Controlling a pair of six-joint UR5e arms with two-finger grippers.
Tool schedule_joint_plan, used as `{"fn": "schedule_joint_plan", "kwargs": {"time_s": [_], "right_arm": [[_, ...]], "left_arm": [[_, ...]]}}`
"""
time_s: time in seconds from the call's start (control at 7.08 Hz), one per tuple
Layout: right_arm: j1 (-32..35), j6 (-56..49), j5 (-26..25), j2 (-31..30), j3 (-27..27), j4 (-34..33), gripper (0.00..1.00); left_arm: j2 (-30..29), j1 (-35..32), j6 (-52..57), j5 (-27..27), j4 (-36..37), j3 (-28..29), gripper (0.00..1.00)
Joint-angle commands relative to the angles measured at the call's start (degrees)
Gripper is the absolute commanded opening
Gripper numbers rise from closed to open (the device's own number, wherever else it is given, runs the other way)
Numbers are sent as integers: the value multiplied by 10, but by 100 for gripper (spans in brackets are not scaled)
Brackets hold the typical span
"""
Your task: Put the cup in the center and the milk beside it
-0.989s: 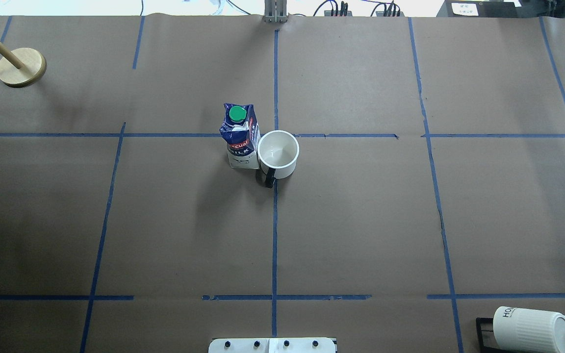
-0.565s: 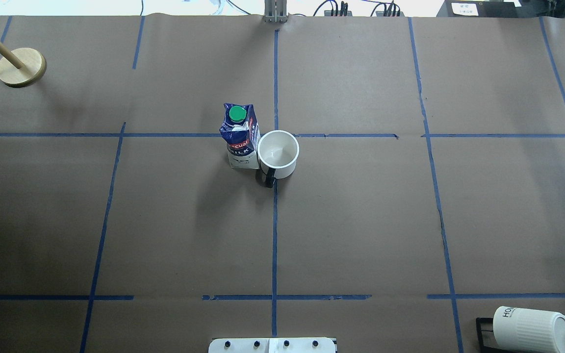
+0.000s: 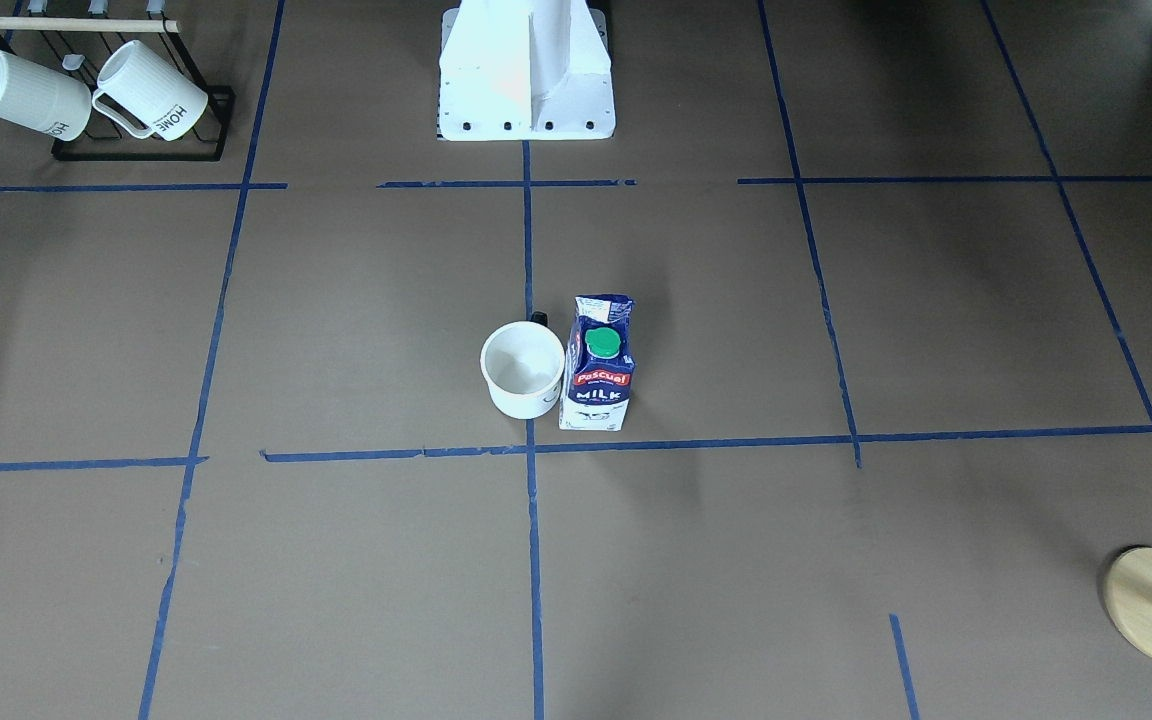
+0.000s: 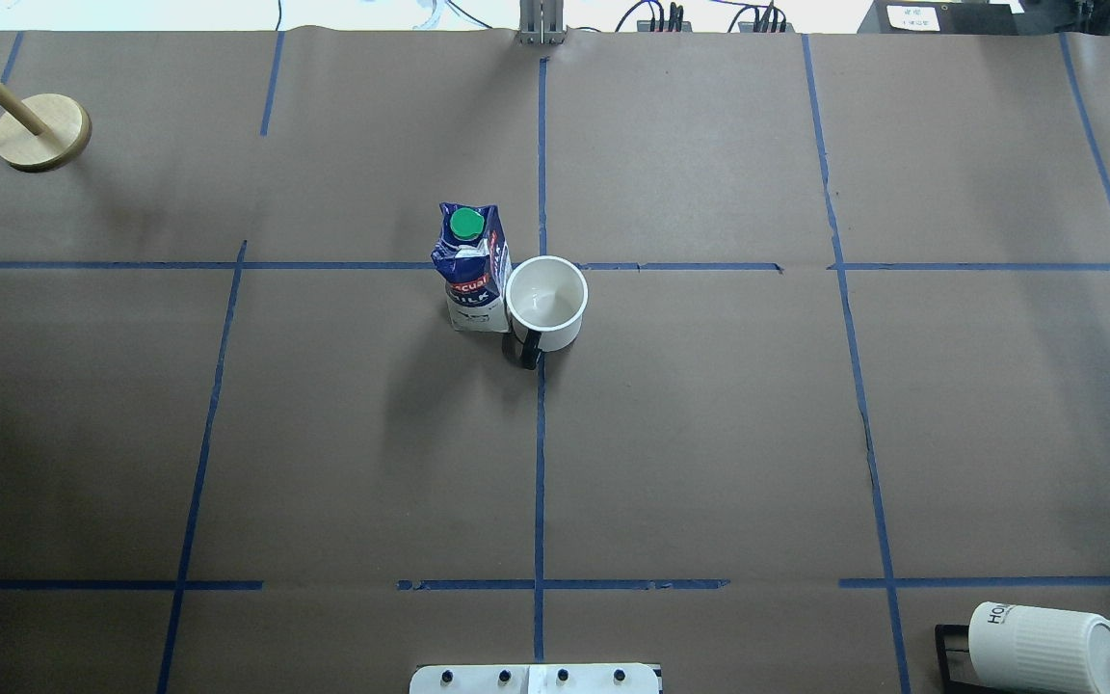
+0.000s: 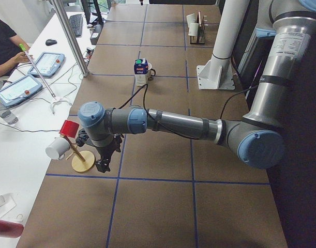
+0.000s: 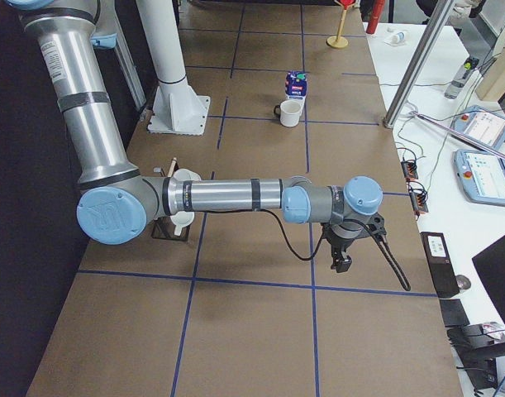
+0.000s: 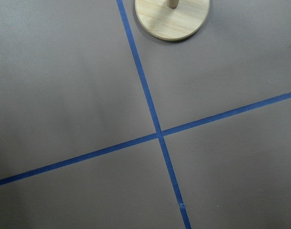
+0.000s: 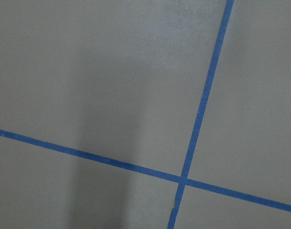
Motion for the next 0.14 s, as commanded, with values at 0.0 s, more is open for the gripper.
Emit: {"fn": "schedule_joint_plan", "kwargs": {"time_s": [0.0], "right_arm": [[-4,-1,-1,0,0,0,100]], "left_arm": [[-1,1,0,1,0,-1,100]]}}
